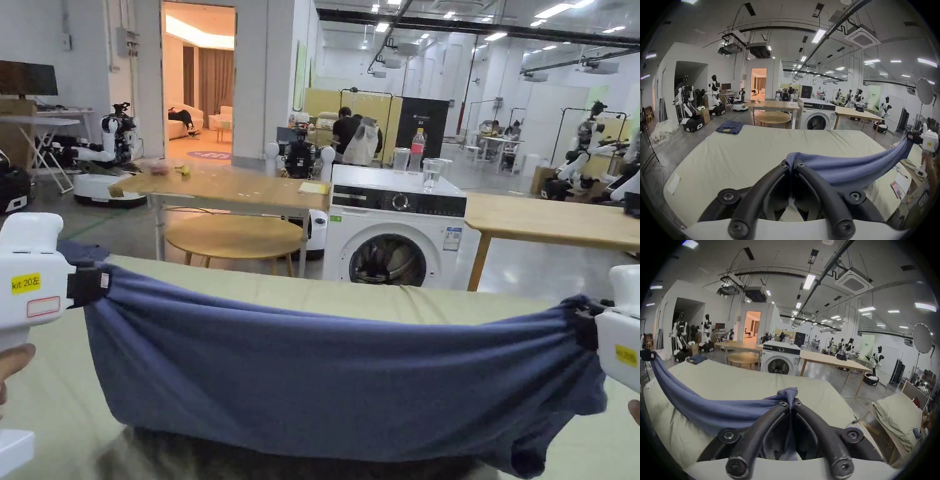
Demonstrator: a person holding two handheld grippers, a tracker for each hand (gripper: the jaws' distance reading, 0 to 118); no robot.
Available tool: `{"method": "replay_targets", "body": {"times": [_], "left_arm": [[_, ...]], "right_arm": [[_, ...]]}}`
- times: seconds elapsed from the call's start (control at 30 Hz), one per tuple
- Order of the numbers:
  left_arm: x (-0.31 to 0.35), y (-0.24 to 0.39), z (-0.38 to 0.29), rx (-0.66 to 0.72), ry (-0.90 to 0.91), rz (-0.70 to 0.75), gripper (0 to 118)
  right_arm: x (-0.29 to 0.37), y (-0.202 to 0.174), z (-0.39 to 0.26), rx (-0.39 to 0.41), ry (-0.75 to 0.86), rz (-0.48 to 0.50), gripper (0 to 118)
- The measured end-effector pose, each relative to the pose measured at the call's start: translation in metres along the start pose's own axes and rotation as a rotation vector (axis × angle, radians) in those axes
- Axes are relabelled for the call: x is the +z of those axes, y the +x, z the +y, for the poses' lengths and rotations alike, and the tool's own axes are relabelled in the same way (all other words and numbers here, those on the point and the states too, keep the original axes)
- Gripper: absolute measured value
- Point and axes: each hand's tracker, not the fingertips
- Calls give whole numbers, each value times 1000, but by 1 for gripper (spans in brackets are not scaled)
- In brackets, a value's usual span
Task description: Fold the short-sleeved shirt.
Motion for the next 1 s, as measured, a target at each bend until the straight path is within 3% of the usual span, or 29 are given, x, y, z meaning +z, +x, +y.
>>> {"method": "replay_targets", "body": {"times": [0.07,0.2,0.67,1.0], "left_arm": [[12,0,-18,11,-2,1,0],[26,-5,-63,54,-53,16,0],[18,-19,-217,77,-554,28,0],[-4,-24,-255,104,-665,54,0]], "right_arm": [[13,0,-17,-37,-31,26,0],[31,-11,-58,15,-119,44,0],[32,-29,-217,-63,-539,105,0],[8,-33,-251,-82,-606,104,4]]}}
